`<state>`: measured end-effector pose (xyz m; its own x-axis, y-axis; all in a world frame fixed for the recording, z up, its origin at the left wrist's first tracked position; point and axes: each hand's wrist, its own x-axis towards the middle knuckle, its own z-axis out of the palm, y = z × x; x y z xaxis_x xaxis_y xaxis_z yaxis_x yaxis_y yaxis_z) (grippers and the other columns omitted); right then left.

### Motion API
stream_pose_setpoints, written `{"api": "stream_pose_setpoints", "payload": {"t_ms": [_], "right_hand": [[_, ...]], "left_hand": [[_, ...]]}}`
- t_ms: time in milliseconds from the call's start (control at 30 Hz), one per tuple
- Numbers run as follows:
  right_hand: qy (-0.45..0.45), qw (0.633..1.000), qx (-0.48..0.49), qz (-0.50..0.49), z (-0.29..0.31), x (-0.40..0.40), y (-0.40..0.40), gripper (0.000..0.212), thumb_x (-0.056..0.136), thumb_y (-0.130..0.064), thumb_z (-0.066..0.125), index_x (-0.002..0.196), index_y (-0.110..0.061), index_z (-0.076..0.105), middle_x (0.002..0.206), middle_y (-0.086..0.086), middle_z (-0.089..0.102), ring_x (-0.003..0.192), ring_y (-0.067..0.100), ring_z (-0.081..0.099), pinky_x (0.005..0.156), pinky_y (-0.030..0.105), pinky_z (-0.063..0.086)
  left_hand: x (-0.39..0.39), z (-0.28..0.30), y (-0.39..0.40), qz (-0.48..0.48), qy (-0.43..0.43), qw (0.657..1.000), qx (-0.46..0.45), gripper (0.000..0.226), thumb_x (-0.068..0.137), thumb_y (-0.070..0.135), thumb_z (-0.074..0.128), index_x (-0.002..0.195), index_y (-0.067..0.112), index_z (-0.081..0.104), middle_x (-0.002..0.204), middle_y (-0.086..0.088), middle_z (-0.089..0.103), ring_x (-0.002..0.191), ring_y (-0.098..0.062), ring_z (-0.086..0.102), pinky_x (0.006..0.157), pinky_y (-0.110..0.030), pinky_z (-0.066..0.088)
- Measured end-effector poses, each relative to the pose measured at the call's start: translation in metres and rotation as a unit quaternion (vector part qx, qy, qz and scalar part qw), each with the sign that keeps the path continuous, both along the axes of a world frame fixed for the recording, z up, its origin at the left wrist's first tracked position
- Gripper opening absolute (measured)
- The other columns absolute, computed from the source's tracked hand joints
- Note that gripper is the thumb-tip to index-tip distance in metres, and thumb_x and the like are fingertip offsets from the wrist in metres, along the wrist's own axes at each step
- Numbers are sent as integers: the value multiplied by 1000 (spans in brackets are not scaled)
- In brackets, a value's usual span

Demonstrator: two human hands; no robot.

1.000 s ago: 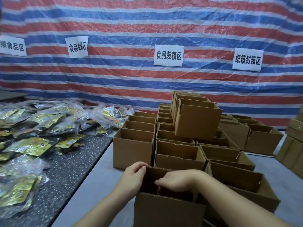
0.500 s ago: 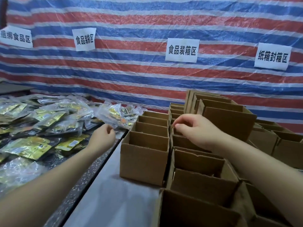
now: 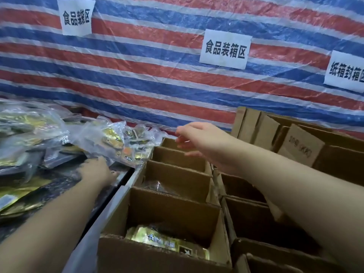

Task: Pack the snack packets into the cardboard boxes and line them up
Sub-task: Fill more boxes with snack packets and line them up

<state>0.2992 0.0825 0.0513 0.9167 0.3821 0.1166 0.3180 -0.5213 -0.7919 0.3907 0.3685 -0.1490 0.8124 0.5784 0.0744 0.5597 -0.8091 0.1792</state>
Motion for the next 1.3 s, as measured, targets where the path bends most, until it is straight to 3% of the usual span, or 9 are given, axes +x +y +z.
{"api": "stream_pose_setpoints", "payload": {"t_ms": [200,333,433,533,767,867,967,1133,1300], "right_hand": [[13,998,-9,58,-11,0,11,14,103,-35,54,110,-28,63,103,-5,69,95,9,69,81,26,58],[17,999,12,50,4,-26,8,12,104,-33,51,107,-29,61,102,-4,69,91,9,69,75,24,56],[27,998,37,50,18,-60,0,11,104,-33,51,103,-31,61,100,-5,70,85,6,71,75,24,59],[49,996,65,43,30,-101,-10,12,104,-35,50,105,-29,61,101,-4,70,86,7,71,81,26,60],[235,954,184,21,69,-194,-36,92,85,-76,54,152,-16,34,151,18,44,135,38,48,112,48,42],[268,925,268,34,85,-230,-56,110,73,-85,58,157,-22,26,157,22,33,141,44,38,114,55,36],[271,896,348,50,99,-260,-76,112,63,-81,69,149,-14,43,139,17,57,128,36,54,108,51,43],[216,872,438,21,99,-294,-117,55,82,-54,75,117,-12,74,109,10,74,101,28,73,85,41,60],[214,855,472,2,90,-310,-164,60,92,-60,61,135,-19,55,119,18,72,106,34,72,92,48,58]], "left_hand": [[-5,-12,19,2,-61,996,-67,52,90,30,62,128,10,33,100,-10,58,87,-27,58,73,-37,52],[-43,10,25,-18,-23,998,-49,55,102,17,37,147,-5,15,120,-16,62,96,-28,62,81,-39,51],[-89,37,25,-46,-62,994,-75,29,104,19,37,115,-2,55,108,-14,67,93,-27,65,73,-38,49],[-149,79,11,-42,-195,968,-153,20,99,16,43,88,7,57,82,-14,63,74,-29,59,62,-38,45],[-296,215,-112,-194,-418,880,-119,21,103,27,41,83,28,45,64,2,57,52,-14,54,42,-26,33],[-346,246,-174,-276,-449,842,-115,8,102,27,41,104,28,49,81,8,59,65,-5,56,52,-24,43],[-386,259,-232,-354,-472,799,-120,23,101,21,47,121,32,49,92,19,57,77,6,55,63,-11,43],[-426,256,-301,-461,-430,733,-255,53,95,18,58,136,43,38,114,34,54,110,18,51,87,-4,46],[-432,260,-323,-471,-399,743,-258,52,84,71,50,129,46,46,130,29,47,120,12,45,99,-21,48]]}}
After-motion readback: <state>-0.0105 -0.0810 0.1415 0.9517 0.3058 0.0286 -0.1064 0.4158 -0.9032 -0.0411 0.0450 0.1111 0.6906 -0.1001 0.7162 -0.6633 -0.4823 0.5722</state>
